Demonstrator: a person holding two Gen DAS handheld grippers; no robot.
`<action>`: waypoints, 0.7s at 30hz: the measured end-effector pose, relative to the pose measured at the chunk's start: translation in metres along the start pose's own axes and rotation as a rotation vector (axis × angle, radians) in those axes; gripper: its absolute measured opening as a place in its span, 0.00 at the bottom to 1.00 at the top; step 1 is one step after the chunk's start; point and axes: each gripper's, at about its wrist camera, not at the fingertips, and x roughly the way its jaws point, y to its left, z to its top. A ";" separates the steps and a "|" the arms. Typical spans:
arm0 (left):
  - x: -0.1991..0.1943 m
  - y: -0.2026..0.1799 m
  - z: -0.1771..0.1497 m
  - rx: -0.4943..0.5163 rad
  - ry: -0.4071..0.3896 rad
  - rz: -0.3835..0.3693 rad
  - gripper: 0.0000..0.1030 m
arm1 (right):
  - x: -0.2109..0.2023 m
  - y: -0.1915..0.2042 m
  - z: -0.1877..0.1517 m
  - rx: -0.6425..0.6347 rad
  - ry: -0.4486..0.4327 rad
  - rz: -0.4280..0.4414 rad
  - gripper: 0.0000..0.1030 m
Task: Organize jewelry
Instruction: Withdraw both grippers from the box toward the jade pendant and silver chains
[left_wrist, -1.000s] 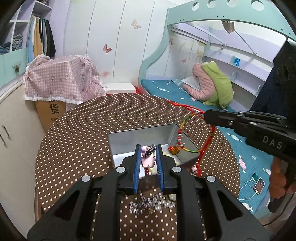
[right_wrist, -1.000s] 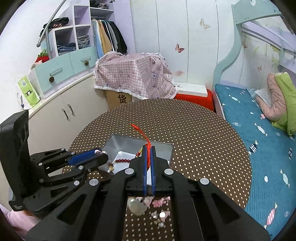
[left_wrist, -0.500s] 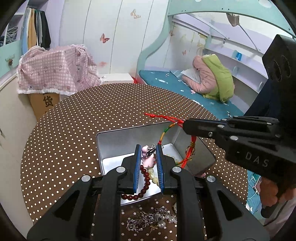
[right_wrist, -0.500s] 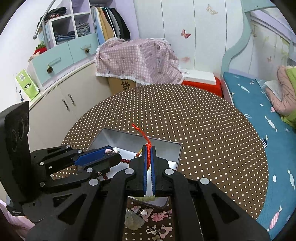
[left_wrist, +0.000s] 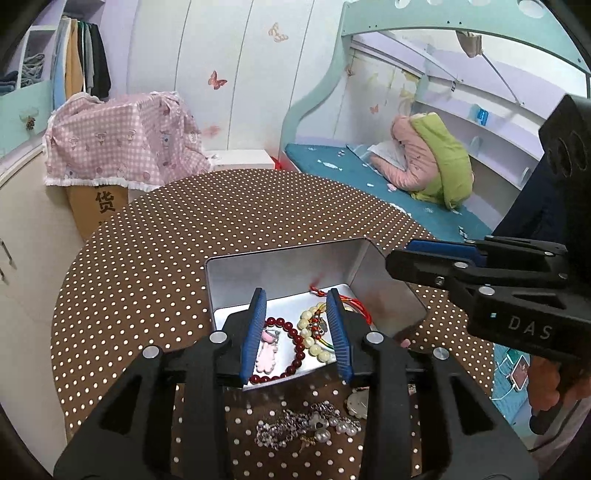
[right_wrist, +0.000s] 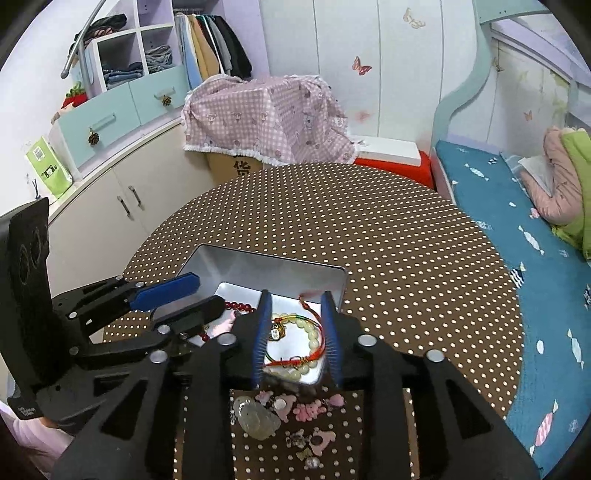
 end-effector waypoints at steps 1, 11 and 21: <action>-0.004 -0.001 -0.001 -0.001 -0.005 0.004 0.34 | -0.003 0.000 -0.001 0.003 -0.004 -0.005 0.30; -0.046 -0.014 -0.023 0.011 -0.041 0.018 0.40 | -0.034 -0.007 -0.026 0.053 -0.023 -0.058 0.43; -0.063 -0.015 -0.054 -0.018 -0.008 0.038 0.44 | -0.026 0.005 -0.057 0.054 0.050 -0.032 0.46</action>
